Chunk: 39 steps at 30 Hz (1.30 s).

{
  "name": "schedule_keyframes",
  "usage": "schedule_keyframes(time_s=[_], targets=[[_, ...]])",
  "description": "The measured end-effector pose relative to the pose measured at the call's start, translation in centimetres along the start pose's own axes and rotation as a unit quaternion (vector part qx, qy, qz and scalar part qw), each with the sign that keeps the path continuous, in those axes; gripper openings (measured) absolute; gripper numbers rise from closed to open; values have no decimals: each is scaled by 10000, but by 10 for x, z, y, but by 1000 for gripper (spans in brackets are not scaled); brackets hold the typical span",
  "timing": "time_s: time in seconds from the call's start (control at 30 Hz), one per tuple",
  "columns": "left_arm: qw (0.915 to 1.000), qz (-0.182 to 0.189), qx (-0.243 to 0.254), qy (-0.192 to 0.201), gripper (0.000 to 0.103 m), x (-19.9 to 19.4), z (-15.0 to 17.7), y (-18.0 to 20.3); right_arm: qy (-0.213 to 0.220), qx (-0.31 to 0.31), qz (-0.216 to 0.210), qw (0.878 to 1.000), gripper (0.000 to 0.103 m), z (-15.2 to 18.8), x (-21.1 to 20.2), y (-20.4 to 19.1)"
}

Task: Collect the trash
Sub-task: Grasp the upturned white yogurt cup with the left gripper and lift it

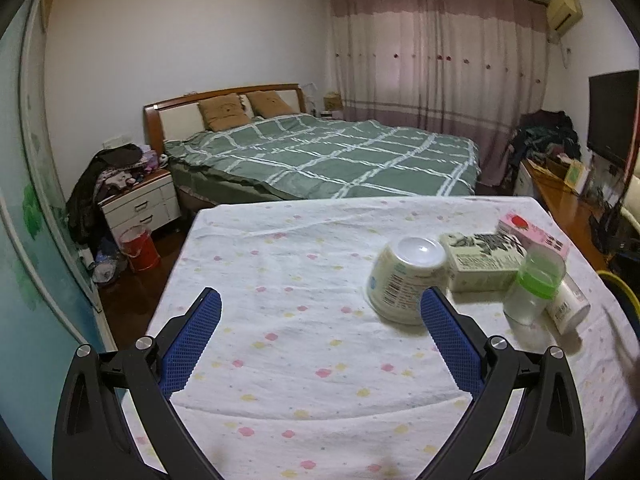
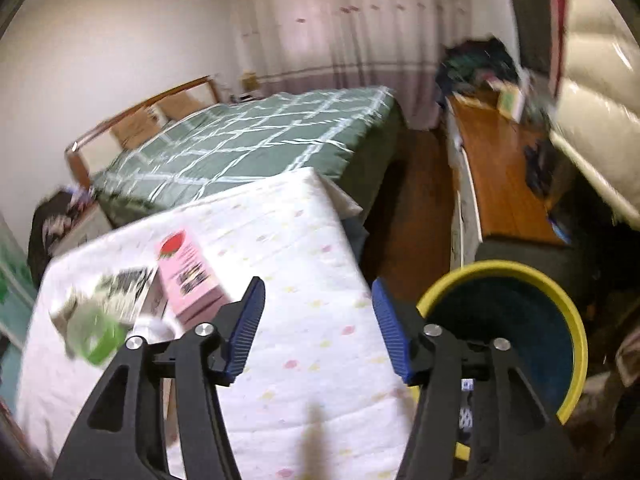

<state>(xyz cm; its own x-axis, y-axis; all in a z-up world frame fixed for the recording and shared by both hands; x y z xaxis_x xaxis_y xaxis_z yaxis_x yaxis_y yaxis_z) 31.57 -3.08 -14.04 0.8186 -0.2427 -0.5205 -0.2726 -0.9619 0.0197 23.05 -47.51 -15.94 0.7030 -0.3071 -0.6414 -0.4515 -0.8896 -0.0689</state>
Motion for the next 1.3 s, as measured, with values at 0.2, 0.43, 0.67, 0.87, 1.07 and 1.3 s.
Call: schedule_keyframes(time_s=[0.2,0.43,0.67,0.87,1.07,1.3], targets=[[9983,369,167,-414,98,17,6,28,-248,-121,-123,9995,54,18,11,-8],[9933,409,537,-933,98,61,-5,56,-137,-139,-202,9996,54,17,3,-11],[9895,461,436,-1301,94,109,-7,64,-248,-162,-263,9992,54,22,8,-14],[9857,643,269,-1533,93,132,-1,66,-297,-151,-291,9990,54,23,10,-14],[9829,638,388,-1684,93,148,4,72,-334,-148,-293,9989,54,25,12,-15],[9802,798,373,-1771,82,161,5,78,-339,-149,-297,9989,54,25,12,-15]])
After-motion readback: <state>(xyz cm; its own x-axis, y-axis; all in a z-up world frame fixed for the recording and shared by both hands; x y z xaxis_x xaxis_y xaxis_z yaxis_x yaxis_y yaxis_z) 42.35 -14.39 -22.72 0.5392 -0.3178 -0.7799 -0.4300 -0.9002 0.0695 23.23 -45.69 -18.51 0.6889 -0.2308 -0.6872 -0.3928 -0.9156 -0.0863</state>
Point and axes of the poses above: each gripper's, at about its wrist camera, not at the fingertips, and x roughly the way its jaws point, y to its right, z to its underside, the point moved 10 cm from there along x, roughly the way its jaws point, and after that the axes turned 6 degrees about z, right-handed, at the moved point
